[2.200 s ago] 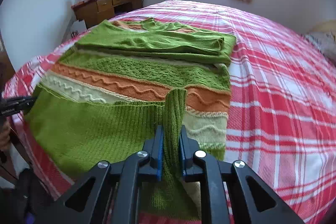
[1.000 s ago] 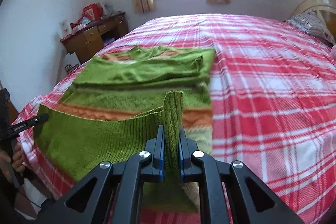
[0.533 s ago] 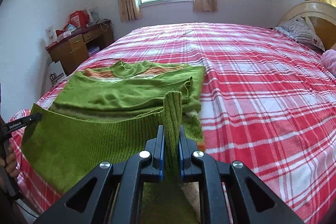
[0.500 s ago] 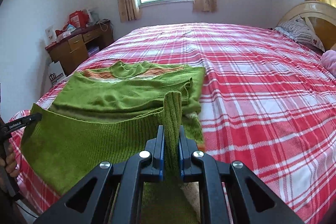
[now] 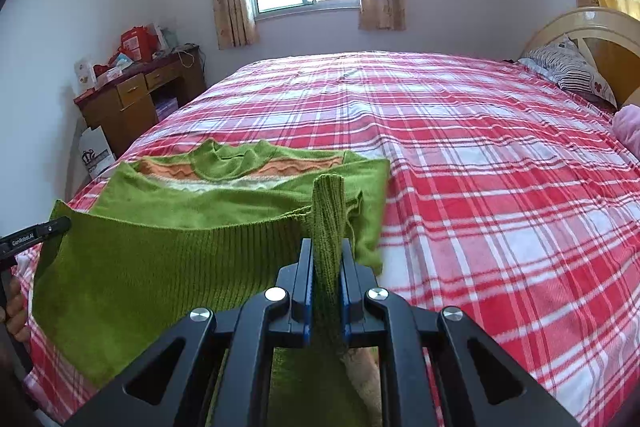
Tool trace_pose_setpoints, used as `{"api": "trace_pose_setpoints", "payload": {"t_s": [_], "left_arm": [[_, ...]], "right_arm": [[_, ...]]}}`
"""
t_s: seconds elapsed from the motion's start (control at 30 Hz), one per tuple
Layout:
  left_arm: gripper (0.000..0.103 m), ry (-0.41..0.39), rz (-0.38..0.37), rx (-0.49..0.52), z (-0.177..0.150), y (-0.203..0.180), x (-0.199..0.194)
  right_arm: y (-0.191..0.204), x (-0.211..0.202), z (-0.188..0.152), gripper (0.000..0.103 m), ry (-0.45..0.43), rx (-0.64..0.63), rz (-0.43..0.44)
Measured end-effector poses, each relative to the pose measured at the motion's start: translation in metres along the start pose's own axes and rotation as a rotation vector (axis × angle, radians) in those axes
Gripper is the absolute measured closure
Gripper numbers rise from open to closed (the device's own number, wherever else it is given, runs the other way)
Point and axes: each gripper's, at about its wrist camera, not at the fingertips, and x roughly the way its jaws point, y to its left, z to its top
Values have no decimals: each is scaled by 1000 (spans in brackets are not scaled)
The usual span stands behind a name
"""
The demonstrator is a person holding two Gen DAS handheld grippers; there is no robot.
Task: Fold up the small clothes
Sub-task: 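Carry the held hem over the sweater body toward the collar with both grippers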
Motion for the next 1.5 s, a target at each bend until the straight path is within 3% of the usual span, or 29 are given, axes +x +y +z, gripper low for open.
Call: {"api": "trace_pose_setpoints", "payload": {"t_s": [0.37,0.5,0.73,0.97,1.27,1.5], "left_arm": [[93,-12,25,-9,34,1,32],[93,9,1,28,34,-1,38],[93,-9,26,20,39,-2,45],[93,-33,51,13,70,-10,66],[93,-29,65,-68,104,-13,110],[93,-8,127,-55,112,-16,141]], "right_arm": [[-5,41,30,93,-4,20,-18],[-7,52,35,93,10,39,-11],[-5,58,34,93,12,23,-17],[-7,72,66,93,-11,19,-21],[-16,134,103,93,31,56,-53],[-30,178,113,93,67,110,-89]]}}
